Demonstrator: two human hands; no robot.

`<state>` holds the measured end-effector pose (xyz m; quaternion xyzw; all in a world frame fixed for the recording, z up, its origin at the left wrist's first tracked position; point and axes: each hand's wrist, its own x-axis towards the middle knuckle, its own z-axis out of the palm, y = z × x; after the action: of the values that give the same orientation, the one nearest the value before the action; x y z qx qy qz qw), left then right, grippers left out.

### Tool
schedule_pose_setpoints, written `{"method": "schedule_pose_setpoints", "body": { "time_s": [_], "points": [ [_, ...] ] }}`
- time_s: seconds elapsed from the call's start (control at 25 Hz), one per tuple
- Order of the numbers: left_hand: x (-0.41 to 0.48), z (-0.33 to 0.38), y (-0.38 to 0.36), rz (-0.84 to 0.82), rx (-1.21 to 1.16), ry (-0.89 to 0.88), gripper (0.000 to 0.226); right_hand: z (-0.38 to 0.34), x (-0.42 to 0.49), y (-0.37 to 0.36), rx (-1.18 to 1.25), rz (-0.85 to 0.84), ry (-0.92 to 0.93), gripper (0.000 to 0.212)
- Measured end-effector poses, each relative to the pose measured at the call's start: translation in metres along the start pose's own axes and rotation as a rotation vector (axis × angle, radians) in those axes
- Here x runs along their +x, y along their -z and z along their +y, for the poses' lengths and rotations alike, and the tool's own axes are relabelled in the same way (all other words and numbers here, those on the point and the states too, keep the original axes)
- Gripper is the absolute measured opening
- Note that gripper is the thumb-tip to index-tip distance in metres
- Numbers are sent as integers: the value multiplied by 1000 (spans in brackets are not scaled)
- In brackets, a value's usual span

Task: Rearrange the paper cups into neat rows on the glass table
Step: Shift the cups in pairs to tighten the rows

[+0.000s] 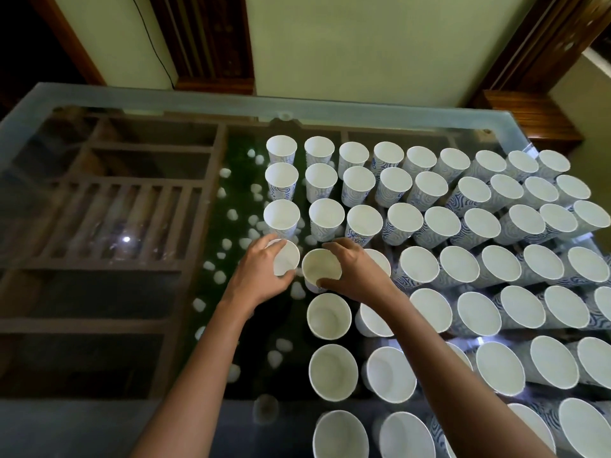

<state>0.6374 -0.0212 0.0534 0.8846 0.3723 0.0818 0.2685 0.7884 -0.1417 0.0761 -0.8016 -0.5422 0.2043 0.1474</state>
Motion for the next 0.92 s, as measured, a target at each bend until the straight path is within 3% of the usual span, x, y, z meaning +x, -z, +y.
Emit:
{"method": "schedule_pose_setpoints", "body": {
  "time_s": [0.48,0.92],
  "points": [
    [-7,-13,2,-77,3,12,70,-16,9,-16,-20,-33,-2,67],
    [-18,-10,2,-49,-17,17,69,-14,9,-18,6,-2,-5,67]
  ]
}}
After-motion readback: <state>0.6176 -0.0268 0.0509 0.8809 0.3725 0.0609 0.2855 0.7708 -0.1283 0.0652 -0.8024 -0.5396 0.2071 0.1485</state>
